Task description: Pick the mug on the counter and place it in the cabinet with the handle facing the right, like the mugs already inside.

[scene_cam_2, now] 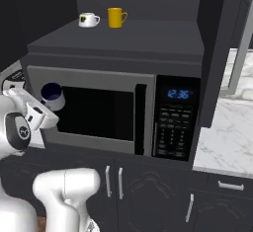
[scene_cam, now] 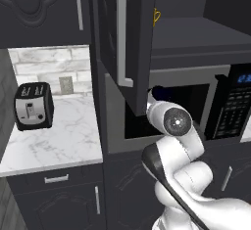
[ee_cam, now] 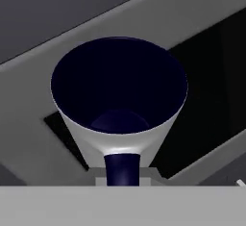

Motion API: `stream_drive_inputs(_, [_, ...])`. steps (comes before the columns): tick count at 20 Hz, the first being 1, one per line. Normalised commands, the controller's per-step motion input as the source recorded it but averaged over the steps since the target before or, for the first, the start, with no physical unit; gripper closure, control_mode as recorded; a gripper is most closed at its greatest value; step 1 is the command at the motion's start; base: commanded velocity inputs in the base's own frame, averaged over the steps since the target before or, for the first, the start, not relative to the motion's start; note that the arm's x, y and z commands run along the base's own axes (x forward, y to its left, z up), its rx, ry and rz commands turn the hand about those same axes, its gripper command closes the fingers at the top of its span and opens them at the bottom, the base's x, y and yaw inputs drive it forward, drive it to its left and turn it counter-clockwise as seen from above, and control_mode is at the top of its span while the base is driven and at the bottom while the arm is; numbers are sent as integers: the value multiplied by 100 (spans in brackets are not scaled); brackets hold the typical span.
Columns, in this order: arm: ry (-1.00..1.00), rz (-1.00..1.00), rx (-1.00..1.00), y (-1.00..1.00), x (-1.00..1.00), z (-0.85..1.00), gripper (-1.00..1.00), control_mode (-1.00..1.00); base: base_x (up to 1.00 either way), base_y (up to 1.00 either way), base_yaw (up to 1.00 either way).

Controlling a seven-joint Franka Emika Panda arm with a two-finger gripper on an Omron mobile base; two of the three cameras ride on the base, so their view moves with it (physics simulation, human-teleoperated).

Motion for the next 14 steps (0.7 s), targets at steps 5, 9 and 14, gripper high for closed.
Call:
stream_drive_inputs(5, [0, 0, 12, -42, -4, 81, 100, -100, 0, 0, 0])
stream_drive_inputs(9, [-1, 0, 10, -40, -17, 79, 100, -100, 0, 0, 0])
stream_drive_inputs(14, [-2, 0, 7, -28, -10, 78, 100, -100, 0, 0, 0])
